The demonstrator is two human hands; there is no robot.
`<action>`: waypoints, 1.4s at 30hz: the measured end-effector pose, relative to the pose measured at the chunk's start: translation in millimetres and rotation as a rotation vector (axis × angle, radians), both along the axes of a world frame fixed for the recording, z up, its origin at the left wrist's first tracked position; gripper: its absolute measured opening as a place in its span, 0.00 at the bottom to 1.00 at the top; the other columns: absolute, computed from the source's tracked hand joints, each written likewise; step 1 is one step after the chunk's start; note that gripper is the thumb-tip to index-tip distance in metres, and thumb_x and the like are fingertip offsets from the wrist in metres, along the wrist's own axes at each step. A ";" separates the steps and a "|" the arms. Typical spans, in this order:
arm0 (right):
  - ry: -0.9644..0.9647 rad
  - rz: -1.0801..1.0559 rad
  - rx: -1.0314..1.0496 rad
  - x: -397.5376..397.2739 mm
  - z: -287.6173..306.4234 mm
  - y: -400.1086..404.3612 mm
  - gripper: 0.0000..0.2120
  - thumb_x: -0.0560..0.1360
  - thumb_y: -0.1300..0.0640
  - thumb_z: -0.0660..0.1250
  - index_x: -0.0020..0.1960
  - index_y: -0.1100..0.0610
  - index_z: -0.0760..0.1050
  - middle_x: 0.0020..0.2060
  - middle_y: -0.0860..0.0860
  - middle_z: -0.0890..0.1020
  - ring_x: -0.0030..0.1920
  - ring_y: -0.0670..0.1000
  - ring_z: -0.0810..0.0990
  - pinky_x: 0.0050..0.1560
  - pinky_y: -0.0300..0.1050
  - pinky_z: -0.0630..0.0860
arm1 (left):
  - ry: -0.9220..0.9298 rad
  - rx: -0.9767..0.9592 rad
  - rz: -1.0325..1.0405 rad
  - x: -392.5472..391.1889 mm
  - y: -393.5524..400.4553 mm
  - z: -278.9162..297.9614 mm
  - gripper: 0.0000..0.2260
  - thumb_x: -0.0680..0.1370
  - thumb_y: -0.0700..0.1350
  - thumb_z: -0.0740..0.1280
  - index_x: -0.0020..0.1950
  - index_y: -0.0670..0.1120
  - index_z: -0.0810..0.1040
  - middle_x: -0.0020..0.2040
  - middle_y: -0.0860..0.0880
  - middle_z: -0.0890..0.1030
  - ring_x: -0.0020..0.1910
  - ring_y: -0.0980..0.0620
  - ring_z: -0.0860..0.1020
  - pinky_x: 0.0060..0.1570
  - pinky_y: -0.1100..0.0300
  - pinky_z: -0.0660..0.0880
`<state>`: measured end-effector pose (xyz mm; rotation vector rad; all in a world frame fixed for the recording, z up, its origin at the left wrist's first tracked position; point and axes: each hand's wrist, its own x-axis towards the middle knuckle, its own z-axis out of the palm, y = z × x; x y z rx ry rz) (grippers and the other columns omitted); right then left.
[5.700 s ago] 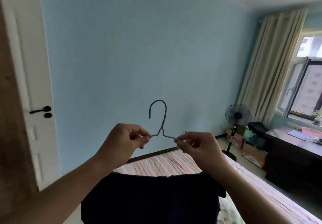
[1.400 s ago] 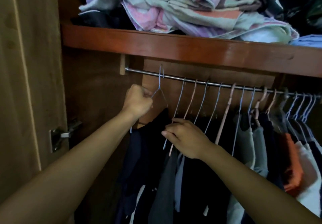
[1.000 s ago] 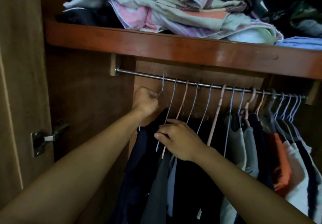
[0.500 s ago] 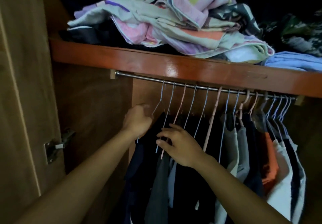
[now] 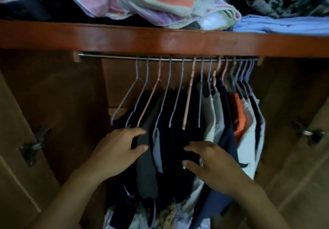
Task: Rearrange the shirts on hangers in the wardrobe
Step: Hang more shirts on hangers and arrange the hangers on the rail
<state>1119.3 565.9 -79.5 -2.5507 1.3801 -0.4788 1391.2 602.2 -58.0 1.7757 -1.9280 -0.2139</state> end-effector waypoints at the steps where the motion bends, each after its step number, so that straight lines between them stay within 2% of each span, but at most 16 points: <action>1: 0.022 -0.033 0.039 -9.3 0.6 6.2 0.26 0.79 0.39 0.63 0.75 0.44 0.67 0.66 0.41 0.75 0.63 0.42 0.74 0.59 0.36 0.71 | -0.048 0.034 -0.043 -6.1 0.1 -1.8 0.24 0.77 0.58 0.69 0.71 0.57 0.71 0.66 0.59 0.76 0.63 0.59 0.75 0.59 0.60 0.74; 3: 0.051 -0.090 0.091 -27.6 -1.5 17.6 0.28 0.79 0.39 0.63 0.76 0.45 0.64 0.50 0.41 0.79 0.49 0.42 0.78 0.44 0.34 0.71 | -0.118 0.099 -0.116 -21.2 1.1 -5.7 0.25 0.76 0.59 0.68 0.73 0.58 0.69 0.67 0.60 0.75 0.63 0.59 0.75 0.57 0.60 0.74; 6: 0.069 -0.175 0.101 -59.0 -8.1 34.1 0.30 0.78 0.38 0.64 0.77 0.45 0.62 0.50 0.41 0.79 0.45 0.42 0.78 0.45 0.38 0.73 | -0.188 0.186 -0.191 -50.5 2.3 -12.6 0.29 0.76 0.62 0.68 0.75 0.58 0.64 0.68 0.59 0.74 0.63 0.57 0.74 0.58 0.59 0.74; 7: 0.055 -0.206 0.105 -70.3 -10.1 39.7 0.31 0.78 0.38 0.64 0.77 0.45 0.62 0.54 0.42 0.79 0.47 0.42 0.79 0.48 0.41 0.75 | -0.192 0.207 -0.219 -61.4 2.2 -14.5 0.30 0.76 0.62 0.68 0.76 0.59 0.63 0.70 0.58 0.72 0.64 0.57 0.74 0.58 0.60 0.74; 10: 0.047 -0.313 0.086 -105.9 -16.2 56.8 0.32 0.76 0.38 0.66 0.76 0.46 0.63 0.69 0.45 0.74 0.66 0.47 0.74 0.61 0.44 0.74 | -0.196 0.250 -0.300 -98.7 1.4 -16.1 0.32 0.76 0.63 0.67 0.77 0.60 0.61 0.73 0.58 0.69 0.67 0.57 0.72 0.55 0.64 0.71; 14: 0.062 -0.474 0.099 -154.9 -14.7 86.6 0.29 0.74 0.39 0.68 0.71 0.44 0.67 0.65 0.44 0.76 0.64 0.49 0.76 0.59 0.46 0.75 | -0.207 0.238 -0.406 -159.7 2.2 -14.3 0.32 0.75 0.65 0.67 0.76 0.60 0.62 0.70 0.56 0.72 0.66 0.55 0.73 0.58 0.59 0.73; 17: 0.089 -0.549 0.103 -193.5 -6.5 112.9 0.26 0.73 0.40 0.68 0.69 0.42 0.69 0.65 0.44 0.77 0.63 0.48 0.76 0.58 0.42 0.73 | -0.205 0.221 -0.503 -212.7 8.2 -11.9 0.32 0.75 0.64 0.68 0.77 0.58 0.63 0.72 0.56 0.70 0.67 0.54 0.72 0.60 0.58 0.73; 19: 0.126 -0.600 0.094 -217.0 -0.9 133.0 0.26 0.74 0.39 0.67 0.70 0.41 0.67 0.66 0.43 0.76 0.65 0.47 0.75 0.60 0.42 0.73 | -0.200 0.222 -0.577 -246.5 15.0 -11.3 0.32 0.75 0.63 0.68 0.77 0.57 0.63 0.73 0.56 0.70 0.67 0.55 0.72 0.58 0.60 0.72; 23: 0.124 -0.684 0.059 -252.4 6.5 174.9 0.28 0.75 0.37 0.65 0.73 0.40 0.63 0.69 0.40 0.73 0.66 0.45 0.74 0.63 0.43 0.72 | -0.169 0.200 -0.712 -305.6 29.4 -11.6 0.32 0.75 0.64 0.67 0.76 0.58 0.63 0.74 0.57 0.69 0.69 0.56 0.70 0.62 0.61 0.70; 26: 0.095 -0.769 0.045 -273.6 11.7 207.8 0.28 0.76 0.37 0.66 0.73 0.42 0.65 0.68 0.40 0.74 0.64 0.45 0.76 0.63 0.43 0.74 | -0.159 0.182 -0.826 -345.8 41.4 -10.3 0.30 0.75 0.64 0.66 0.76 0.59 0.64 0.72 0.57 0.71 0.66 0.59 0.72 0.54 0.65 0.69; 28: 0.066 -0.808 0.051 -285.8 16.0 231.5 0.25 0.76 0.41 0.67 0.71 0.42 0.68 0.64 0.41 0.77 0.57 0.44 0.79 0.58 0.41 0.77 | -0.146 0.181 -0.908 -370.6 49.8 -9.7 0.29 0.75 0.65 0.66 0.75 0.61 0.64 0.70 0.60 0.71 0.60 0.62 0.72 0.48 0.69 0.67; 31: 0.069 -0.870 0.053 -297.8 23.8 262.9 0.18 0.76 0.43 0.68 0.64 0.41 0.71 0.57 0.40 0.79 0.52 0.44 0.80 0.53 0.40 0.79 | -0.124 0.187 -1.011 -402.1 59.6 -9.1 0.30 0.74 0.66 0.66 0.74 0.64 0.62 0.72 0.62 0.68 0.61 0.63 0.70 0.51 0.69 0.66; 34: 0.083 -0.989 0.017 -302.1 26.8 289.4 0.18 0.76 0.39 0.67 0.64 0.41 0.71 0.59 0.39 0.79 0.58 0.45 0.79 0.56 0.39 0.77 | -0.136 0.157 -1.135 -430.3 68.4 -5.4 0.30 0.74 0.66 0.66 0.73 0.66 0.61 0.72 0.63 0.68 0.62 0.63 0.70 0.50 0.67 0.67; 37: 0.115 -1.135 -0.005 -300.1 23.6 314.6 0.26 0.76 0.36 0.64 0.71 0.41 0.66 0.67 0.39 0.75 0.65 0.44 0.75 0.61 0.39 0.71 | -0.192 0.094 -1.275 -456.0 81.1 -2.1 0.29 0.73 0.67 0.66 0.72 0.66 0.62 0.72 0.64 0.67 0.66 0.63 0.70 0.51 0.66 0.67; 40: 0.108 -1.293 0.003 -291.1 23.6 339.9 0.31 0.76 0.33 0.63 0.74 0.43 0.62 0.72 0.41 0.70 0.69 0.46 0.71 0.65 0.43 0.70 | -0.231 0.095 -1.448 -474.3 94.2 -1.1 0.27 0.73 0.67 0.66 0.70 0.67 0.63 0.69 0.65 0.71 0.54 0.70 0.72 0.42 0.72 0.67; 42: 0.107 -1.380 0.016 -283.4 23.4 357.2 0.32 0.76 0.34 0.63 0.75 0.43 0.61 0.73 0.42 0.69 0.70 0.47 0.70 0.67 0.45 0.70 | -0.240 0.118 -1.561 -484.8 101.7 -2.8 0.28 0.73 0.67 0.66 0.71 0.65 0.64 0.70 0.63 0.71 0.56 0.68 0.73 0.48 0.68 0.72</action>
